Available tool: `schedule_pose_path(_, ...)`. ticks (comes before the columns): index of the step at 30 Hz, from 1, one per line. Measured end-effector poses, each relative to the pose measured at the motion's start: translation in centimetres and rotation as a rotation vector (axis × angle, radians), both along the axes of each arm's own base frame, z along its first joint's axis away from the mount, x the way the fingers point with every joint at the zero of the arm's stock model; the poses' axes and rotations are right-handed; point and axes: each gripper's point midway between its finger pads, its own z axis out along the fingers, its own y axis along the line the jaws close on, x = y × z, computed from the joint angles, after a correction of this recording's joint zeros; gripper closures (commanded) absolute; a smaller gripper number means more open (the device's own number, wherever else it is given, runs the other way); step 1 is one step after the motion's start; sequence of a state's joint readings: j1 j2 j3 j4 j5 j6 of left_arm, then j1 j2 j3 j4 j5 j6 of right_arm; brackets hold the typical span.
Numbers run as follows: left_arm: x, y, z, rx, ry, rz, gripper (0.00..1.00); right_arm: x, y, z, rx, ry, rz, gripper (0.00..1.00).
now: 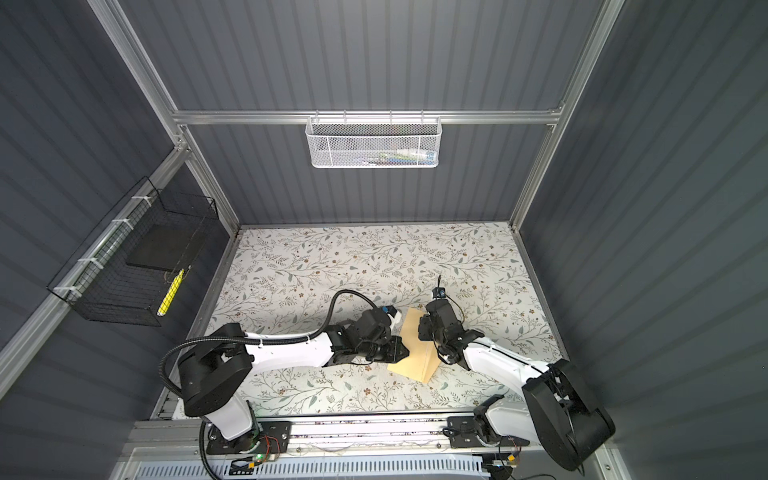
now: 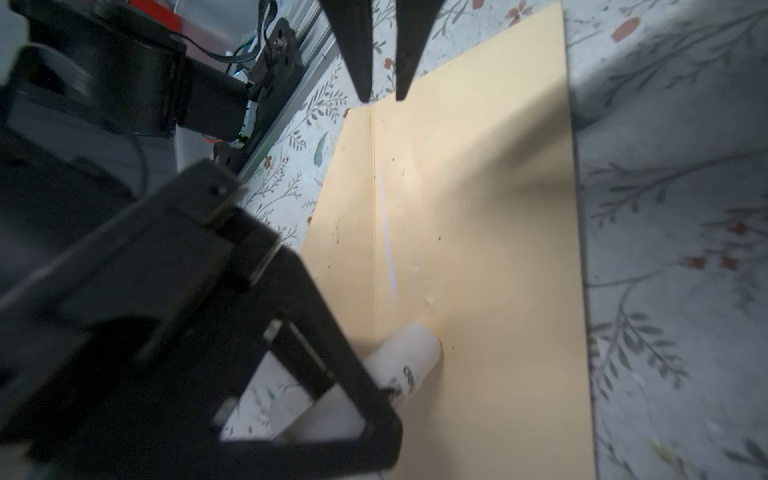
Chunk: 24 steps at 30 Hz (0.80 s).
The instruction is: Place the letter into the envelope and seal it
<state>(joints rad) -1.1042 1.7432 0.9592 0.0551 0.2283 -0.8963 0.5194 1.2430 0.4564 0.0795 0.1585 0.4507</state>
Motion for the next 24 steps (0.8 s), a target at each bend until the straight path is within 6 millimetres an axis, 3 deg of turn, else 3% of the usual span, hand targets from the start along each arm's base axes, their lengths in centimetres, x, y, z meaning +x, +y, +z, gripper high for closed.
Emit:
schedule_pose_path(6, -1.9, 0.3, -4.5, 0.092, 0.082, -0.033, 0.90, -0.1, 0.0, 0.0, 0.007, 0.004, -0.010, 1.00)
schedule_pose_path(24, -1.7, -0.2, -4.7, 0.059, 0.090, -0.008, 0.94, -2.6, 0.6, 0.0, -0.004, 0.027, -0.007, 1.00)
